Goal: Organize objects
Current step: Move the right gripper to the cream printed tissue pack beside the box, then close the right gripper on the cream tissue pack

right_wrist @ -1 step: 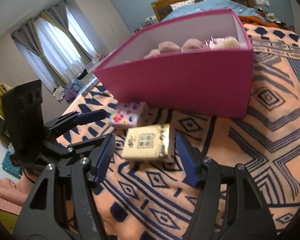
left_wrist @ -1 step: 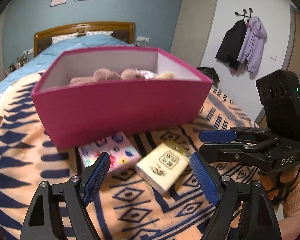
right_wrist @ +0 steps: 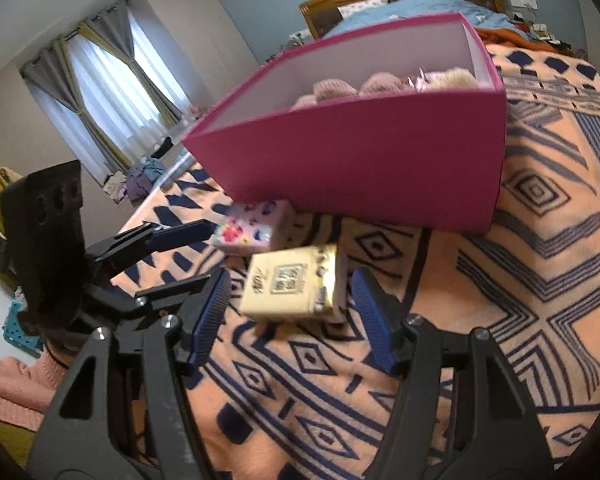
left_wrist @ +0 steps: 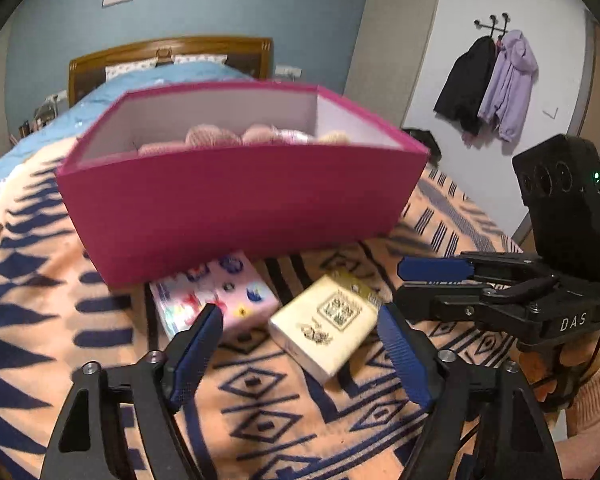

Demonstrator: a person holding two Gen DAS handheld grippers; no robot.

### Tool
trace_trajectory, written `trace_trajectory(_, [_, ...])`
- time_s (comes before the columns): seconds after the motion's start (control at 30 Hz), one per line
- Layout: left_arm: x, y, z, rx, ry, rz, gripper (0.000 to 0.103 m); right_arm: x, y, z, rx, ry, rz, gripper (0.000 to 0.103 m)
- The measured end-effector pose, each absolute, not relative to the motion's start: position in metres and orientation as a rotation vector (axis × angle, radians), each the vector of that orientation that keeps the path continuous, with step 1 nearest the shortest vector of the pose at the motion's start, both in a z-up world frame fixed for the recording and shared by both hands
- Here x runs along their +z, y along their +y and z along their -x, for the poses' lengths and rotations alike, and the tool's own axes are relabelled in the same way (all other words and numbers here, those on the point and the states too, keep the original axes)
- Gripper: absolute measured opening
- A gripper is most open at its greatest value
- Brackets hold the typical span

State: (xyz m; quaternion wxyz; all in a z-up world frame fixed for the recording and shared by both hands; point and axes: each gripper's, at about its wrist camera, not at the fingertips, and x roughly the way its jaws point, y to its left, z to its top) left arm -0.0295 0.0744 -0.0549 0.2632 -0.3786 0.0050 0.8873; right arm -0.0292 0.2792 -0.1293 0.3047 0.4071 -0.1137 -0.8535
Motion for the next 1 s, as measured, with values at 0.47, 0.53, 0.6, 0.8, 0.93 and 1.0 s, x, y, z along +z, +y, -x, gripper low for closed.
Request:
trace_trajectory(0.47, [-0.08, 0.084, 0.037, 2.339, -0.025, 1.149, 0.059, -0.147, 0.284, 0.042, -2.253, -0.369, -1.128, 0.061])
trace_trajectory(0.53, [-0.08, 0.085, 0.037, 2.329, -0.032, 1.152, 0.056, -0.148, 0.284, 0.043, -2.252, -0.369, -1.131, 0.057])
trace_trajectory(0.6, [-0.081, 0.086, 0.037, 2.323, -0.034, 1.151, 0.053, -0.149, 0.283, 0.046, -2.251, -0.375, -1.138, 0.056])
trace_trajectory(0.8, [-0.08, 0.088, 0.038, 2.311, -0.048, 1.153, 0.046, -0.15, 0.282, 0.047, -2.242, -0.37, -1.139, 0.05])
trace_trajectory(0.93, [-0.079, 0.086, 0.04, 2.302, -0.07, 1.158, 0.039, -0.149, 0.282, 0.049, -2.24, -0.365, -1.143, 0.043])
trace_trajectory(1.0, [-0.078, 0.086, 0.04, 2.3, -0.072, 1.159, 0.037, -0.15, 0.281, 0.05, -2.237, -0.366, -1.15, 0.039])
